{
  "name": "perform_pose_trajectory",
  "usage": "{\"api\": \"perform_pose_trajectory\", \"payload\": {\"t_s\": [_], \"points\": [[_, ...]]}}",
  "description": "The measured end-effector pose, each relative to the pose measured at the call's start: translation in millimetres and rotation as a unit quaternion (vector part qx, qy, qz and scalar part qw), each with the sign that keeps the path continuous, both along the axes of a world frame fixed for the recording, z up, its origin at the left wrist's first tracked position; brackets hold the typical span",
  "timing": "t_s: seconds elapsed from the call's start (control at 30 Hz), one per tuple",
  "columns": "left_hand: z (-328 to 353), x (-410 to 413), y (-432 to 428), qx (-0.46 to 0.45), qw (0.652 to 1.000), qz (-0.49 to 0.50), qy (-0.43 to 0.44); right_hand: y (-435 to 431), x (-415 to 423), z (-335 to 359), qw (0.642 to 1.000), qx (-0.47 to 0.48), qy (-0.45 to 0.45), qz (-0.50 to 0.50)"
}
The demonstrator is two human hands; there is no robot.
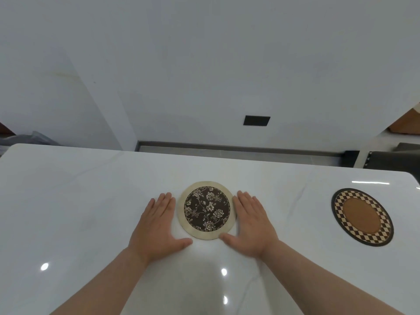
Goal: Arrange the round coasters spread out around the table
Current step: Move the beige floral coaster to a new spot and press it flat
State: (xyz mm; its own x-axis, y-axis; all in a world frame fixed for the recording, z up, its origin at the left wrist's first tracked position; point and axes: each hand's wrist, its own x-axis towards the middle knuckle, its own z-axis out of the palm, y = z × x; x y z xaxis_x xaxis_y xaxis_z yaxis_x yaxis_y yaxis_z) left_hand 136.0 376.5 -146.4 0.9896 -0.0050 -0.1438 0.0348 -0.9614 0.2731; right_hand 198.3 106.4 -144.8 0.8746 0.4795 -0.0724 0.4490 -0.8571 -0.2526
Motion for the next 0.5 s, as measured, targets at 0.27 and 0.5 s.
{"api": "perform_pose_trajectory", "payload": {"t_s": [0.27,0.5], "points": [[0.5,0.2,-3.4,0.03,0.999,-0.005,-0.042,0.7,0.0,0.9,1.0,-0.015,-0.006,-0.005],[4.9,0.4,-4.0,0.008,0.999,0.003,-0.038,1.5,0.3,5.0,1.0,-0.016,0.003,0.0]]}}
